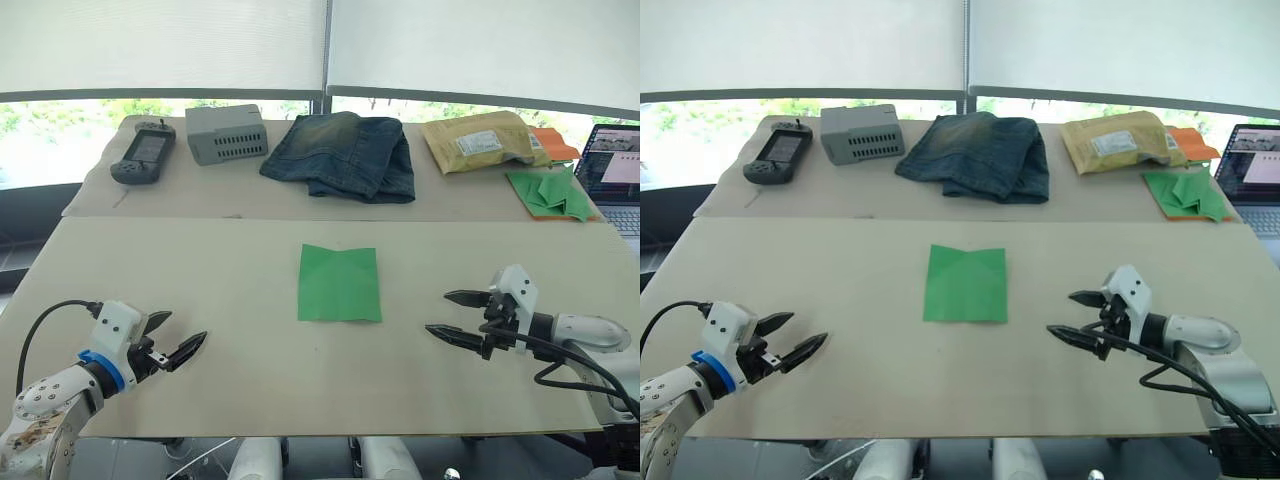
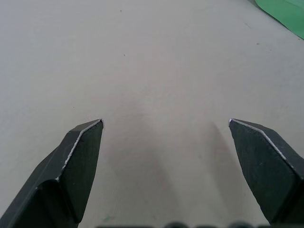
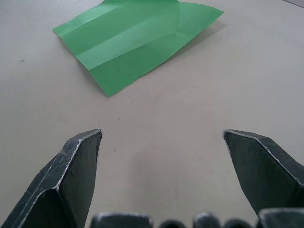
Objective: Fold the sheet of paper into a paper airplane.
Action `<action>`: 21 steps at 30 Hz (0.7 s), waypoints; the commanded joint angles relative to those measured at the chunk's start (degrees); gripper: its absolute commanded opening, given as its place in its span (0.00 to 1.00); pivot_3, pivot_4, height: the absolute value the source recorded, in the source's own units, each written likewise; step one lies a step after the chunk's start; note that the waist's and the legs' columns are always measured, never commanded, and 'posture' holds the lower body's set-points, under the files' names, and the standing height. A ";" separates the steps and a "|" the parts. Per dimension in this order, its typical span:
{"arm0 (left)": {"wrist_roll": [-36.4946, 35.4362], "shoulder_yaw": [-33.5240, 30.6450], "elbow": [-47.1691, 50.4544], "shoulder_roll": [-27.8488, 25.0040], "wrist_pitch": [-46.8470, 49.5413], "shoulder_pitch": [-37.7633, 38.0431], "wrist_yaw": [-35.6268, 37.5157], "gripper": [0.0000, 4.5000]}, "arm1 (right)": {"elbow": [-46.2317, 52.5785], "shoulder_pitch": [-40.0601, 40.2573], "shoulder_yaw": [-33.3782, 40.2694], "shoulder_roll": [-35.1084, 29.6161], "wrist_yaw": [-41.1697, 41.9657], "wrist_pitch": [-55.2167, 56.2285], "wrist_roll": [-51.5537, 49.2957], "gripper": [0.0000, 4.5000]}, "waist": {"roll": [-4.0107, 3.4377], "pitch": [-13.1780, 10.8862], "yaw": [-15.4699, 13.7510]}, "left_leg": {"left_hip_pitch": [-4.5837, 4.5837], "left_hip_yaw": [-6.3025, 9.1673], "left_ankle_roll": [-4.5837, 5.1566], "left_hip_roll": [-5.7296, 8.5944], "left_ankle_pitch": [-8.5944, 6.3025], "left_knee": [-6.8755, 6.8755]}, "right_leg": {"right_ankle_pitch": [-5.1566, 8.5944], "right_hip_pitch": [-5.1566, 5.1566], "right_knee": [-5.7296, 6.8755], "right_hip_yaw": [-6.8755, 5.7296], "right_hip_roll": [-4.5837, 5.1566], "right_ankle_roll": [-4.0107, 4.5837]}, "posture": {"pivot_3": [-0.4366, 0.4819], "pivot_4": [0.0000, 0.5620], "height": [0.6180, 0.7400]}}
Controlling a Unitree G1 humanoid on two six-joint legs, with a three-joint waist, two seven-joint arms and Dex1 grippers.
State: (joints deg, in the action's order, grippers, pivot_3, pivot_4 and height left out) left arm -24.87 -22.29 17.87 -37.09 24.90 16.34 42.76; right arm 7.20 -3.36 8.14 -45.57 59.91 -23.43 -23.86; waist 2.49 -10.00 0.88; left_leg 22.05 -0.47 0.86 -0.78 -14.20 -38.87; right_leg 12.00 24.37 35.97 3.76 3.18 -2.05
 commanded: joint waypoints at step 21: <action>-8.63 19.41 2.38 -8.12 12.87 -31.07 12.35 1.00 | 14.29 -3.63 -5.95 -0.99 -13.19 -11.42 3.43 1.00 | -0.01 -0.02 -0.01 | 0.09 0.04 0.00 0.05 0.00 -0.03 | -0.04 0.02 -0.03 -0.01 -0.05 -0.07 | 0.48 0.27 0.91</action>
State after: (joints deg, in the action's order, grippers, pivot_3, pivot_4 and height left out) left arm -34.03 -3.48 20.86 -45.56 38.28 -13.38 55.56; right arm 22.22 -5.45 2.79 -47.60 50.14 -36.99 -23.09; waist 2.48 -10.02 0.88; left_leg 22.12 -0.43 0.86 -0.73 -14.20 -38.90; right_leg 11.96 24.36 35.94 3.75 3.12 -2.13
